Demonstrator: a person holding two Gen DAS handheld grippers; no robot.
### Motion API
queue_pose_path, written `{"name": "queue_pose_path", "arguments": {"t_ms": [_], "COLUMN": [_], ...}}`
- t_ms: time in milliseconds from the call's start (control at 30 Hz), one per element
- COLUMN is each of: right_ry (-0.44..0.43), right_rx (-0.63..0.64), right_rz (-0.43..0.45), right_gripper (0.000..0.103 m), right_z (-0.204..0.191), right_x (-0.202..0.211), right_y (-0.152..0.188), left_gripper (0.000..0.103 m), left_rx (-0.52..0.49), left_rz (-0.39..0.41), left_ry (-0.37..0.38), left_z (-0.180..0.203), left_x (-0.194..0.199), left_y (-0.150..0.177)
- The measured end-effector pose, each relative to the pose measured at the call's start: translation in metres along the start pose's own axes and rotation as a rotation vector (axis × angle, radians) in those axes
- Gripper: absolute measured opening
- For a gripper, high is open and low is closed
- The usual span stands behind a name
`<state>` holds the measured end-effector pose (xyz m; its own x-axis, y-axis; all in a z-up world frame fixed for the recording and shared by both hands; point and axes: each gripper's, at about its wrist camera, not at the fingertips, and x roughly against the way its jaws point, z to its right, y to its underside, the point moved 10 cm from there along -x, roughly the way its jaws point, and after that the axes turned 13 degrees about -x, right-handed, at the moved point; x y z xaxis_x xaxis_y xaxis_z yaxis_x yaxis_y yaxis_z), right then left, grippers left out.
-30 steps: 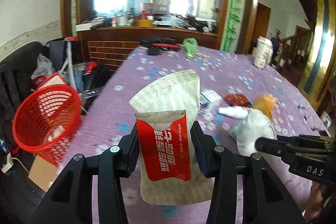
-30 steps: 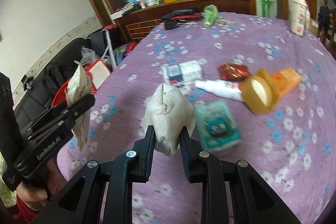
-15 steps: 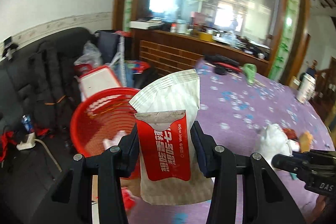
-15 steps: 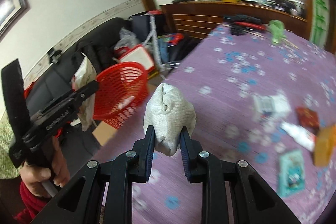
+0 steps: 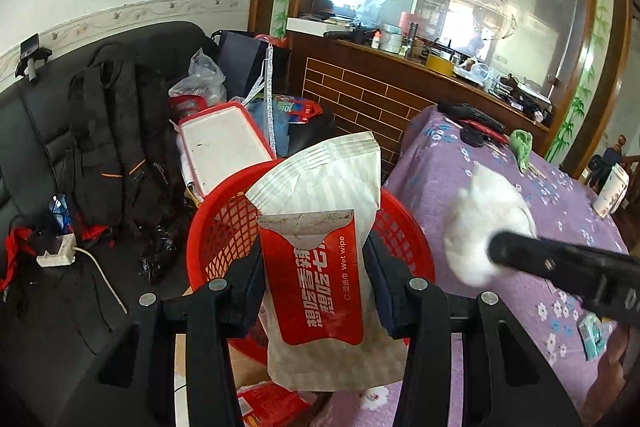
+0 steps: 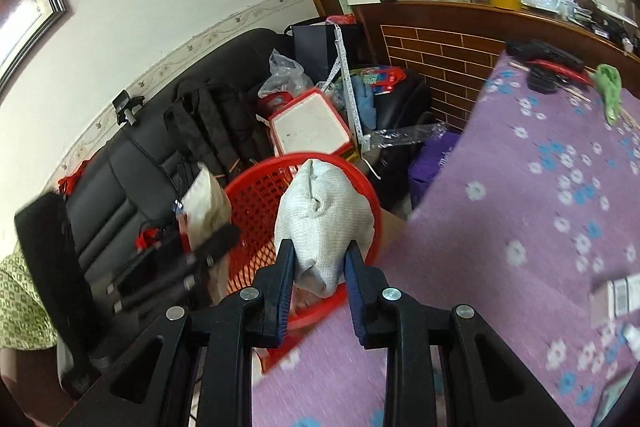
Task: Collect trash
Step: 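Carry the wet-wipe packet over the red basket and open the left gripper while the right gripper drops the tissue, then move both grippers back over the remaining trash on the table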
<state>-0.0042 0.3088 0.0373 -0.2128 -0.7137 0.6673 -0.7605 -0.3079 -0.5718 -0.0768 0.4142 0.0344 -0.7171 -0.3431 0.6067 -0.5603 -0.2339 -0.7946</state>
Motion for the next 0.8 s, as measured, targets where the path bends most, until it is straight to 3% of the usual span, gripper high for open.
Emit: {"name": "queue_pose_path", "arguments": {"t_ms": [67,133,433,667,800], "right_ry": [0.001,0.009,0.034,0.104,0.156], "right_rx": [0.009,0.000,-0.048,-0.110,-0.183], "right_rz": [-0.008,-0.002,0.052,0.097,0.122], "right_gripper": [0.037,0.038,0.041,0.042,0.042], "right_z": [-0.005,-0.002,0.052,0.117,0.167], "right_x": [-0.010,-0.010,0.046,0.099,0.132], "right_y": [-0.006,-0.009,0.011,0.045,0.064], "left_gripper": [0.054,0.064,0.069,0.074,0.074], "left_rx": [0.013,0.032,0.008,-0.089,-0.167], "left_rz": [0.003,0.003,0.029,0.042,-0.004], "left_ry": [-0.006,-0.013,0.012,0.114,0.192], "left_z": [-0.004,-0.008,0.016,0.100,0.159], "left_x": [-0.003,-0.004,0.010,0.020,0.009], "left_y": [-0.001,-0.001,0.004,0.022,0.040]}}
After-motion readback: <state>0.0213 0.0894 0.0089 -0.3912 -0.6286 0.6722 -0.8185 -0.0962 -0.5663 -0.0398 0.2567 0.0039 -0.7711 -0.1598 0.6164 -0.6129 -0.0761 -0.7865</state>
